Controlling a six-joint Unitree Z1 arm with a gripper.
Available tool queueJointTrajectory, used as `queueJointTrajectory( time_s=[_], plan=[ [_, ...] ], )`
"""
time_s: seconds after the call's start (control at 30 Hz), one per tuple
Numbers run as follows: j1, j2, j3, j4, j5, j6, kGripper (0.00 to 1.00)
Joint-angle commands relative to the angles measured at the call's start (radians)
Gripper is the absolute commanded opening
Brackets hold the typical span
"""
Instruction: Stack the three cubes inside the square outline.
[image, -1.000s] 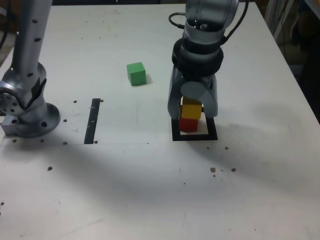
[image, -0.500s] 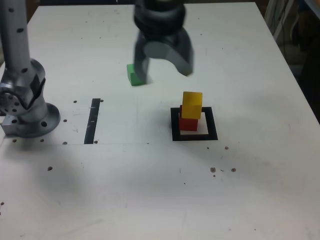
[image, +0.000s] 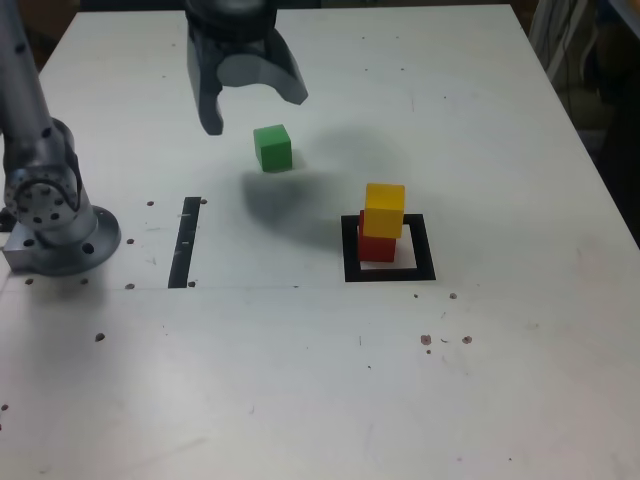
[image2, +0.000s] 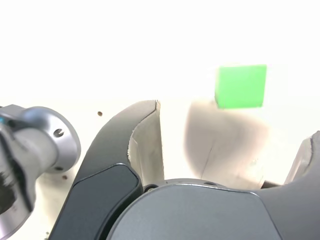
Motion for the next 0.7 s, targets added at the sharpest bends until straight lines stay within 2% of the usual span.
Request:
queueJointTrajectory(
  time_s=[0.0, 0.17, 0.43, 0.67],
  plan=[
    [0.012, 0.040, 0.007, -0.026, 0.002, 0.005, 0.97],
    [0.047, 0.136, 0.034, -0.113, 0.003, 0.017, 0.95],
    [0.099, 0.207, 0.063, -0.209, 0.034, 0.030, 0.93],
    [0.111, 0.237, 0.072, -0.245, 0.018, 0.058, 0.89]
  ],
)
